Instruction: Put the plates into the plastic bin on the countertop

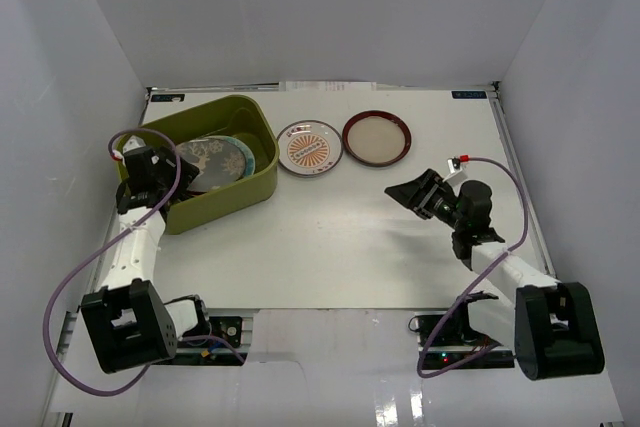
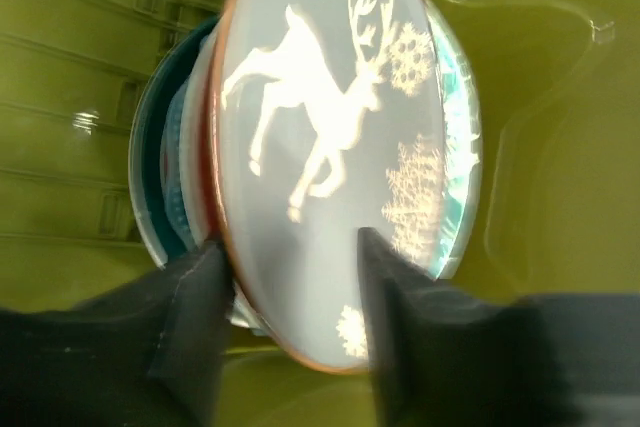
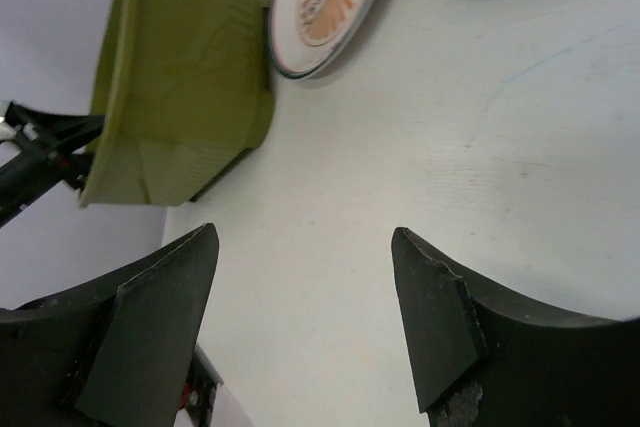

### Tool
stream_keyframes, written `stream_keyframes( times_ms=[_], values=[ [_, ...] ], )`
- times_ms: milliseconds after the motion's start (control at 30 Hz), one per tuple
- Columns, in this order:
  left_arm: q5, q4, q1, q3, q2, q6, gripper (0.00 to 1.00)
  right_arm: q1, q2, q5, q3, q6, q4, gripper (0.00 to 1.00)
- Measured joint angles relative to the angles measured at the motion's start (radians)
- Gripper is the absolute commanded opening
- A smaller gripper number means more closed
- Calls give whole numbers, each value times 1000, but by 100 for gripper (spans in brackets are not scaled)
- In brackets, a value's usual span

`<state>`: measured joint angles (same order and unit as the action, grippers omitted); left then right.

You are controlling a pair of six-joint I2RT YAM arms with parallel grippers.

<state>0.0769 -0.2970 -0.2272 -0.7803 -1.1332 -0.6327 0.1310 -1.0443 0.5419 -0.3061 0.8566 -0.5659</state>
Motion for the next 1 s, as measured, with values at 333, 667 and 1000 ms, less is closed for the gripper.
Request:
stream_keyframes(
  times_ms=[333, 667, 1000],
  values=[
    [-85, -42, 11, 1, 45, 39, 98, 15, -414, -282, -139, -49, -61, 73],
    [-394, -54, 149, 2, 235, 81, 98, 15, -776, -412, -435, -12, -109, 71],
    [-189, -41, 245, -64, 256, 135, 98, 13, -955, -491, -603, 58, -90, 15]
  ],
)
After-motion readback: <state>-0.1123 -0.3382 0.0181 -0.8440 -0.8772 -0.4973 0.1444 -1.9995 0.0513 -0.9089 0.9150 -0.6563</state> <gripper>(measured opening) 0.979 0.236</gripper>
